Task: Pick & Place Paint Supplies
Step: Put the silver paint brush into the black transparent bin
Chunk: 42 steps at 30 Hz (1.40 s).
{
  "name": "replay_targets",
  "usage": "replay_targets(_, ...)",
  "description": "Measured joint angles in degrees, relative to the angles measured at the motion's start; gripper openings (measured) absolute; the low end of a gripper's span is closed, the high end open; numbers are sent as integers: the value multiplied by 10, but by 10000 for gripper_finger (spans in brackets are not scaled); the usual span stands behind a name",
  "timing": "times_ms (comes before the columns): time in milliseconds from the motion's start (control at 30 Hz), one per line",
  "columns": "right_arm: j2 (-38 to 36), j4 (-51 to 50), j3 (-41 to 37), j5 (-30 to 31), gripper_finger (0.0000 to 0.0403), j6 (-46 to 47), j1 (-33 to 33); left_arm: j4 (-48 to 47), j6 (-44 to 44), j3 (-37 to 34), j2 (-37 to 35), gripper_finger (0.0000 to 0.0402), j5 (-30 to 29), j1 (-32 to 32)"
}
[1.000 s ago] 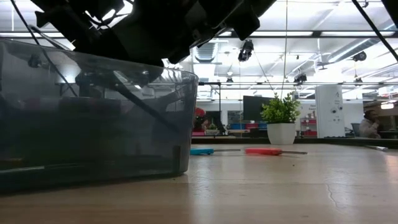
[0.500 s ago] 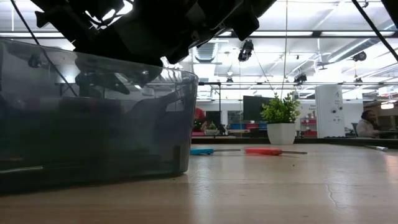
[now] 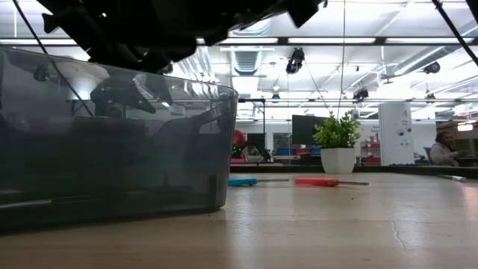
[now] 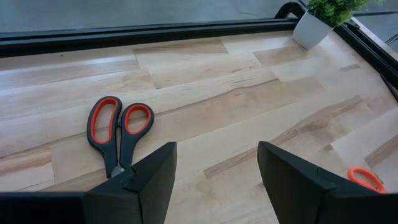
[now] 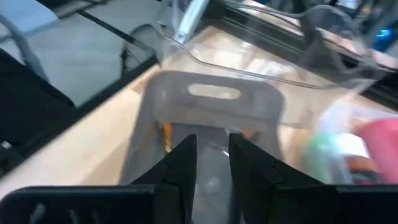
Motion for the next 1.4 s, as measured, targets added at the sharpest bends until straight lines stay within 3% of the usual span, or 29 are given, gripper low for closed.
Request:
replay_targets(400,-188,-6,-187,62,89,47,2,0,0,0,0,232,0,0)
replay_targets(733,-369,-65,-391,317,89,275,31,0,0,0,0,232,0,0)
replay_targets(867,-435,-173,-429,405,89,419,41,0,0,0,0,232,0,0)
replay_targets(1033,-510,-399,-447,477,89,676,41,0,0,0,0,232,0,0)
replay_targets(1233,-549,-630,-470,484,89,937,40,0,0,0,0,232,0,0)
replay_targets(1400,-557,-680,-493,466,89,1035,38,0,0,0,0,232,0,0)
